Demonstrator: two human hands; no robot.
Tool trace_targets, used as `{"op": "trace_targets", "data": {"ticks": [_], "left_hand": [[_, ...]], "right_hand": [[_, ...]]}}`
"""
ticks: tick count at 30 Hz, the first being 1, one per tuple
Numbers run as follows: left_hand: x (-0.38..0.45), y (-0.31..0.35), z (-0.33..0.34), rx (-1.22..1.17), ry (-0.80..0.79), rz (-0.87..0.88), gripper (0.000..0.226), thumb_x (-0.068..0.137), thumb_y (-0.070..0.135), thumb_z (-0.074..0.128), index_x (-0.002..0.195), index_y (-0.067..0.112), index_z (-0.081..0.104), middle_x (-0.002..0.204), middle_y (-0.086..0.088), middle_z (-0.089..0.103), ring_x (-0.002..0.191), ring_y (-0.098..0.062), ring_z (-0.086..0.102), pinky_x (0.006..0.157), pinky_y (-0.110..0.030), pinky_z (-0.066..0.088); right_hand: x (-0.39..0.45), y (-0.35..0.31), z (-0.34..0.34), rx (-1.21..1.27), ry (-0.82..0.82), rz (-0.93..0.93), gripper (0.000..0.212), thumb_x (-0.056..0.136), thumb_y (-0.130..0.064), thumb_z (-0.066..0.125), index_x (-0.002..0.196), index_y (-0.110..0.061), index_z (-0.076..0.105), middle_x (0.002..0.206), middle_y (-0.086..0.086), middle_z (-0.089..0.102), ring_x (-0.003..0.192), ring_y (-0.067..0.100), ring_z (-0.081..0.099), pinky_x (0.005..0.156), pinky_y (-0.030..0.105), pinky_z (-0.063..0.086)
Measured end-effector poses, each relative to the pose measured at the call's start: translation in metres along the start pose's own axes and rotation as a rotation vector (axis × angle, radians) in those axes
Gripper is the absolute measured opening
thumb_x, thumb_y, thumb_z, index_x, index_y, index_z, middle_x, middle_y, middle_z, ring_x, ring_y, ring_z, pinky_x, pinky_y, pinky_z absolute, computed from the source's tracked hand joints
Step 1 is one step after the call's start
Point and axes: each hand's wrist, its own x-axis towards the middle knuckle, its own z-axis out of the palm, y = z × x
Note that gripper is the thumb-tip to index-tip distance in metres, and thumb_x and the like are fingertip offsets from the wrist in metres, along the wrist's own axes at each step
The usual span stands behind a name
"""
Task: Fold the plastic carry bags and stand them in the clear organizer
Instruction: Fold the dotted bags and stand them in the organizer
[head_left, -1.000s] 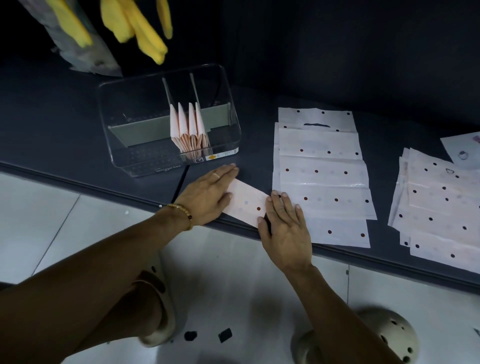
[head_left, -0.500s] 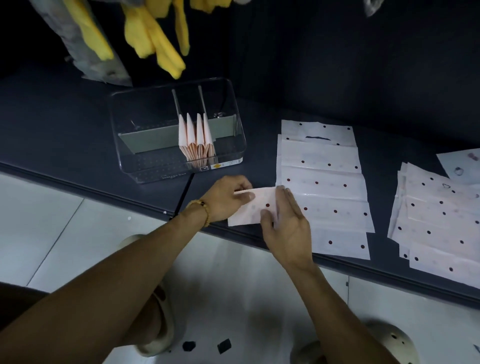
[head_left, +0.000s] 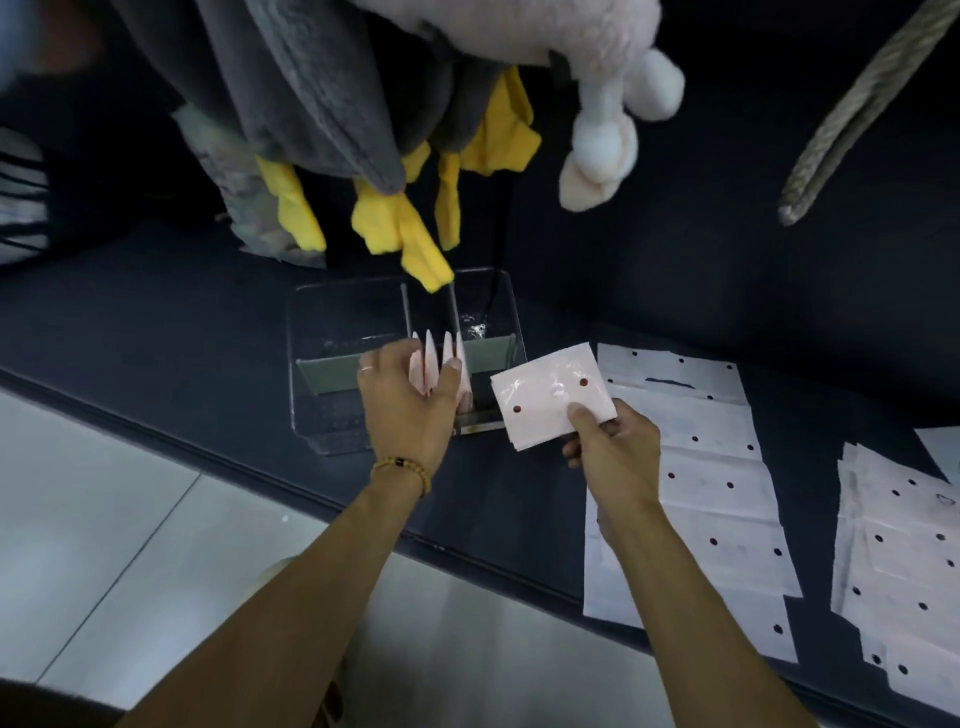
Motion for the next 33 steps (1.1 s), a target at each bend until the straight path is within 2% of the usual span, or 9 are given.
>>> {"op": "trace_targets", "data": {"ticks": [4,8,11,15,19,24,27,31,33], "left_hand": [[0.007,-0.01,0.015,0.142,-0.14,-0.027,0.068,0.069,0.037,0.079,0.125,0.014,0.048,0.12,-0.003,0.042,0.102,-0.014,0.047,0.085,-0.029,0.045],[0.015,-0.019,0.007,0.194,-0.023,-0.091,0.039,0.076,0.014,0.067,0.114,0.014,0.056,0.11,-0.005,0.052,0.088,-0.02,0.054,0.07,-0.028,0.042],[0.021,-0.031,-0.008,0.193,0.005,-0.124,0.032,0.076,0.009,0.066,0.108,0.012,0.062,0.101,-0.007,0.06,0.086,-0.02,0.055,0.071,-0.027,0.041],[0.023,-0.035,-0.017,0.127,0.0,-0.139,0.031,0.074,0.009,0.069,0.104,0.016,0.065,0.098,-0.003,0.062,0.085,-0.015,0.058,0.076,-0.028,0.049],[0.018,-0.031,-0.02,0.061,-0.04,-0.081,0.033,0.073,0.011,0.072,0.098,0.027,0.059,0.097,-0.001,0.06,0.08,-0.008,0.059,0.074,-0.025,0.052],[0.011,-0.033,-0.026,0.015,-0.093,-0.03,0.025,0.081,0.018,0.067,0.104,0.025,0.062,0.101,0.003,0.059,0.081,-0.005,0.061,0.074,-0.013,0.051],[0.008,-0.035,-0.026,0.048,-0.127,-0.004,0.029,0.086,0.018,0.063,0.114,0.02,0.064,0.103,-0.003,0.062,0.078,-0.006,0.061,0.071,0.002,0.04],[0.008,-0.03,-0.025,0.029,-0.185,-0.007,0.032,0.089,0.018,0.06,0.121,0.022,0.061,0.106,-0.002,0.058,0.083,-0.01,0.062,0.08,-0.021,0.053],[0.006,-0.028,-0.027,-0.002,-0.202,-0.04,0.032,0.09,0.019,0.06,0.122,0.021,0.061,0.11,-0.001,0.059,0.087,-0.005,0.062,0.079,-0.014,0.05]], "right_hand": [[0.012,-0.007,0.015,0.152,0.057,0.073,0.01,0.091,-0.016,0.059,0.096,-0.021,0.065,0.077,-0.001,0.068,0.051,0.004,0.057,0.047,0.017,0.046],[0.02,-0.009,0.037,0.147,-0.067,0.085,0.011,0.092,-0.014,0.056,0.1,-0.019,0.063,0.081,0.0,0.072,0.054,0.01,0.065,0.049,0.022,0.049],[0.026,-0.01,0.057,0.027,-0.142,0.052,0.011,0.092,-0.012,0.055,0.1,-0.013,0.062,0.083,0.003,0.072,0.058,0.012,0.068,0.05,0.02,0.051],[0.026,-0.009,0.078,-0.477,0.018,-0.272,0.017,0.095,-0.017,0.054,0.106,-0.006,0.06,0.105,0.012,0.07,0.081,0.022,0.068,0.045,0.008,0.042],[0.012,-0.009,0.098,-0.606,-0.168,-0.505,0.016,0.095,-0.021,0.054,0.107,-0.013,0.06,0.087,0.008,0.068,0.075,0.022,0.065,0.062,0.034,0.057],[0.019,-0.006,0.105,-0.79,-0.333,-0.412,0.018,0.095,-0.028,0.051,0.099,-0.015,0.062,0.084,0.002,0.065,0.079,0.024,0.062,0.068,0.039,0.054],[0.015,-0.004,0.104,-0.595,-0.287,-0.389,0.017,0.092,-0.034,0.055,0.102,-0.022,0.063,0.083,-0.01,0.066,0.077,0.011,0.063,0.067,0.031,0.055],[0.012,-0.001,0.104,-0.589,-0.386,-0.384,0.018,0.095,-0.033,0.05,0.099,-0.022,0.064,0.084,-0.01,0.065,0.078,0.012,0.061,0.067,0.032,0.052],[0.01,0.0,0.099,-0.559,-0.453,-0.346,0.016,0.095,-0.031,0.052,0.103,-0.025,0.065,0.091,-0.01,0.068,0.083,0.009,0.062,0.072,0.03,0.053]]}}
